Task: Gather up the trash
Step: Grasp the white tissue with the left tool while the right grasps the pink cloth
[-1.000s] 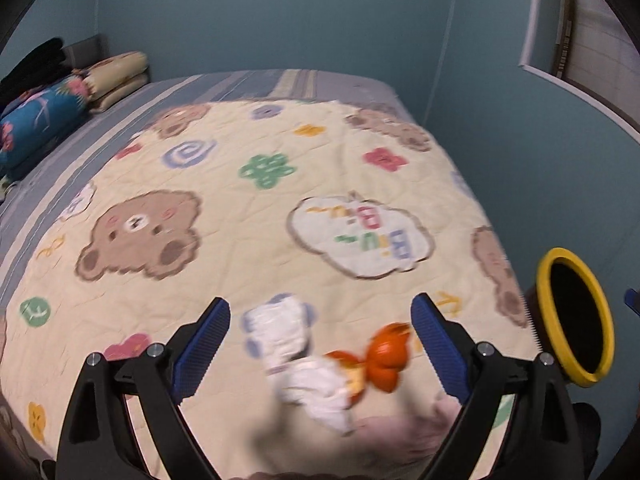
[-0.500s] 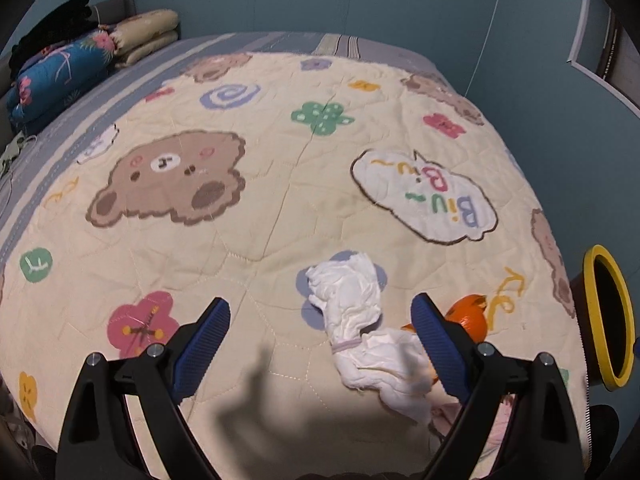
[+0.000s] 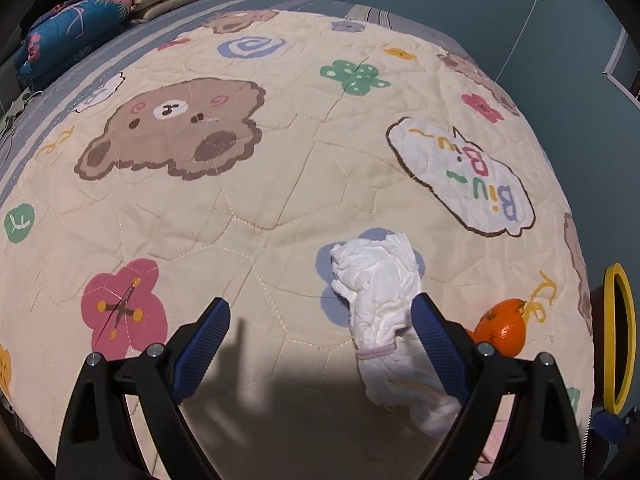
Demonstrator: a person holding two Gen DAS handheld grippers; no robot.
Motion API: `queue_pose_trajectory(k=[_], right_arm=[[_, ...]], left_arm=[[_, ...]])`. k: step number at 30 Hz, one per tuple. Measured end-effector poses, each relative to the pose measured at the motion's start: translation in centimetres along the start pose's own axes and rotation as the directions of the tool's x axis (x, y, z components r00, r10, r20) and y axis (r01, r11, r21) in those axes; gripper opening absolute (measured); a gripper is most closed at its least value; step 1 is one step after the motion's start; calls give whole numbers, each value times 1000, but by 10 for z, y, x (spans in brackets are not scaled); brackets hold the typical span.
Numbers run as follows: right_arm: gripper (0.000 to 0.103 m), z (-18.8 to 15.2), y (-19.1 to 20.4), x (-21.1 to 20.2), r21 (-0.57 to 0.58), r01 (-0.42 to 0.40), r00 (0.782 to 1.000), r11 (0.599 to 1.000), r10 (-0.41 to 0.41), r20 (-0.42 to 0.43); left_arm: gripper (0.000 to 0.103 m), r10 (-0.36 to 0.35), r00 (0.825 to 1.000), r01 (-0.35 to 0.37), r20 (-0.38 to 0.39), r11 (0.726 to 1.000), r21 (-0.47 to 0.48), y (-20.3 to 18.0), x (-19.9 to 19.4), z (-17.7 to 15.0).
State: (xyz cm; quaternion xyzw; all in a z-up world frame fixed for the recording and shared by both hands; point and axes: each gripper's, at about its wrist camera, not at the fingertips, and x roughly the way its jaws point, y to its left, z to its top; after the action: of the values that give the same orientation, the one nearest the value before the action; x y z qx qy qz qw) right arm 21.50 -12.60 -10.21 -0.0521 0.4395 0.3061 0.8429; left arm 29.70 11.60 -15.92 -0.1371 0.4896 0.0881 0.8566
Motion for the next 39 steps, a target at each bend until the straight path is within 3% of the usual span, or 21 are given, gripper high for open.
queue_pose_trajectory(k=[12,15,17,18,20,22,25,31,39], right_arm=[[64,-7,22,50,-145,74,992,987,-88,-94],[59,-9,19,60,-151,80,988,985,-98,-117],[49,-10,14,65,-144,96,986,985,-114,-122],[47,-10,11,66,-135,93,986,986,-111,-127],[34,-10,6,68,-127,90,986,988,-106,-129],[25,-10,3,68,-121,96,986,988,-111,-127],[19,-8,-4,68,-81,78,988,994,-88,-130],[16,-6,-5,63,-65,79,990,995,-86,-113],[16,2,-13,29,8,55,997,998,-55,-55]], left_arm=[[86,-20,998,24,-61,997,68,-25,17,-4],[72,3,996,4,-85,997,79,-30,25,-5],[51,-4,996,11,-86,997,79,-31,28,-5],[46,-12,996,18,-84,997,75,-30,27,-6],[26,-49,996,54,-81,997,62,-29,26,-5],[21,-56,996,61,-72,996,71,-30,23,-4],[18,-71,996,75,-63,994,76,-30,21,-5],[17,-93,994,95,-60,995,39,-25,18,-3],[17,-128,991,128,34,991,27,-10,-27,3]])
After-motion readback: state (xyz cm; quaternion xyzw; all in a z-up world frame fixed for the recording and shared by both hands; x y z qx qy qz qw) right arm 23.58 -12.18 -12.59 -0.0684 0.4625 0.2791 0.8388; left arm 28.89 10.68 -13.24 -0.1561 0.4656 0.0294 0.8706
